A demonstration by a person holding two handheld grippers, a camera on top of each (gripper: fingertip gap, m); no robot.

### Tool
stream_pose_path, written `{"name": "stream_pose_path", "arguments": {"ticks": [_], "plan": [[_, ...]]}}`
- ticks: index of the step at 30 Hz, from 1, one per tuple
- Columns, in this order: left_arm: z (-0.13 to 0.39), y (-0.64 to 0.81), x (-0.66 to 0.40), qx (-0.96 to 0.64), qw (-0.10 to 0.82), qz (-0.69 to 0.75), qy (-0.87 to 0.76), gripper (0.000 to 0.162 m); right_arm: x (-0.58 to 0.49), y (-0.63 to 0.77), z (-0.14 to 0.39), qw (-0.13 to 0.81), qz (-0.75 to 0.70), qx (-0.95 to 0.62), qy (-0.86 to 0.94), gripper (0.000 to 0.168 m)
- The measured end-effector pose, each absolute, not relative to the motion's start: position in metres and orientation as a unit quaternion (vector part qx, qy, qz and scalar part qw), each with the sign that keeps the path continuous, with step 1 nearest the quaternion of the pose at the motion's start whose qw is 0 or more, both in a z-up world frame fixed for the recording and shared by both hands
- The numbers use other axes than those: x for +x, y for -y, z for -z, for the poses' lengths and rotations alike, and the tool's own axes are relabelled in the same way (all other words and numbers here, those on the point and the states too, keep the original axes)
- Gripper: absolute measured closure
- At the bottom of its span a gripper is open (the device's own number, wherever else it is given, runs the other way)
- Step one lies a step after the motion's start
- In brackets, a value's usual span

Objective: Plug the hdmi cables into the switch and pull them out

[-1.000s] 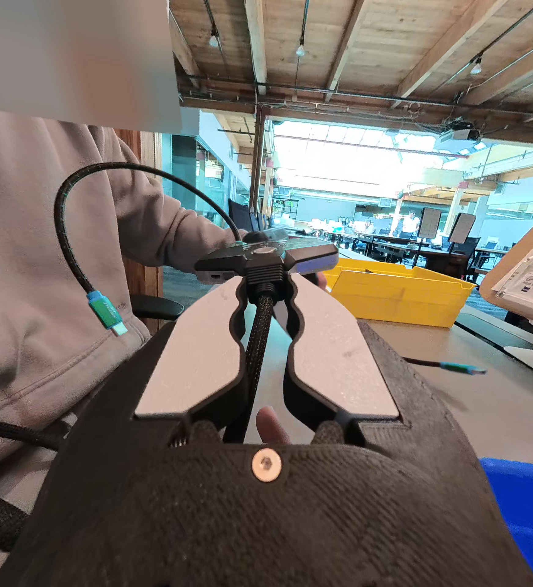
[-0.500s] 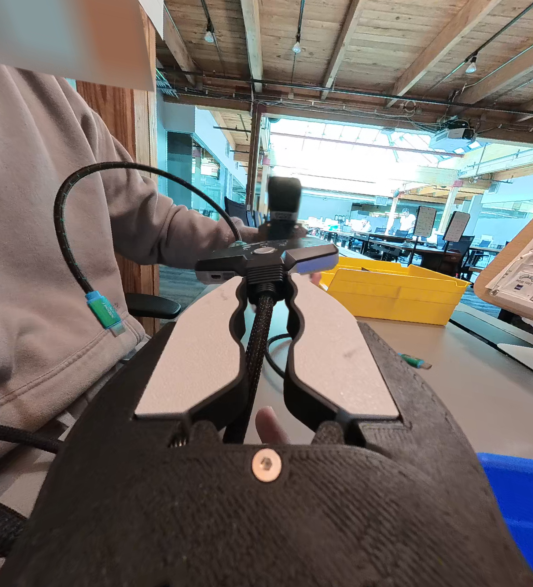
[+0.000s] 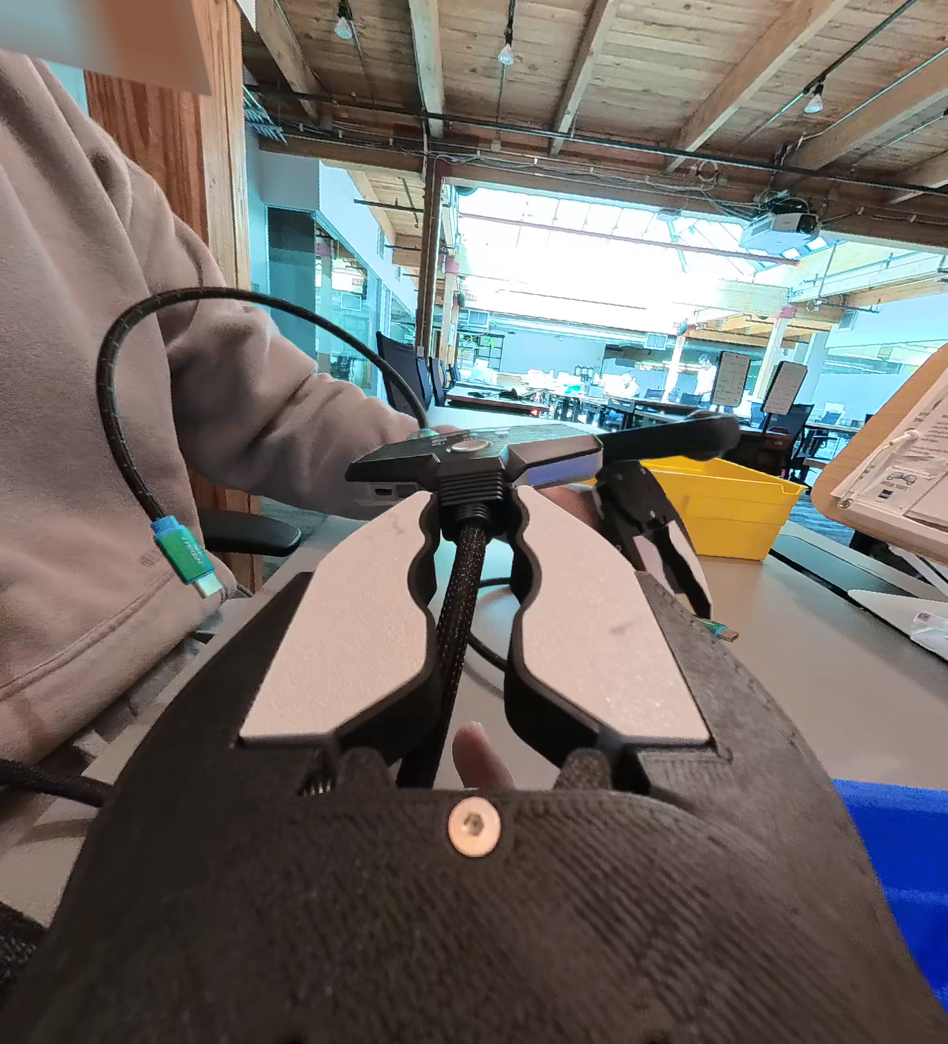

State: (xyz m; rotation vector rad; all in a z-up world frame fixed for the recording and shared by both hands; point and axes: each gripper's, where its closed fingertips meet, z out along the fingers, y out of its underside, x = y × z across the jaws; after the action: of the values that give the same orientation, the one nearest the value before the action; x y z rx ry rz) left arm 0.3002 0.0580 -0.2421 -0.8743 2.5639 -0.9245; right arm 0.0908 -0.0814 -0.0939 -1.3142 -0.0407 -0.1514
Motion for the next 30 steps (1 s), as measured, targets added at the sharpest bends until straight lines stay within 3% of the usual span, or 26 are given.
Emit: {"name": "stream_pose_path", "arguments": {"ticks": [2,3,10,21,30], "plan": [[0.243,-0.06,0.305,-0.326,0.137,0.323,-0.878,0.125,0.092,0.081,0.094,0.788,0.069,-0.612,0.016,0.146],[0.243,-0.059,0.305,-0.326,0.135,0.326,-0.877,0.141,0.092,0.081,0.095,0.787,0.07,-0.613,0.013,0.146],[0.236,-0.064,0.291,-0.265,0.166,0.308,-0.899,0.141,0.104,0.084,0.096,0.783,0.085,-0.616,-0.015,0.147],[0.148,-0.041,0.184,-0.039,0.064,0.253,-0.964,0.141,0.106,0.087,0.097,0.788,0.06,-0.612,-0.031,0.146],[0.107,-0.012,0.146,0.01,0.058,0.214,-0.975,0.141,0.105,0.085,0.097,0.792,0.047,-0.608,-0.032,0.146]]}}
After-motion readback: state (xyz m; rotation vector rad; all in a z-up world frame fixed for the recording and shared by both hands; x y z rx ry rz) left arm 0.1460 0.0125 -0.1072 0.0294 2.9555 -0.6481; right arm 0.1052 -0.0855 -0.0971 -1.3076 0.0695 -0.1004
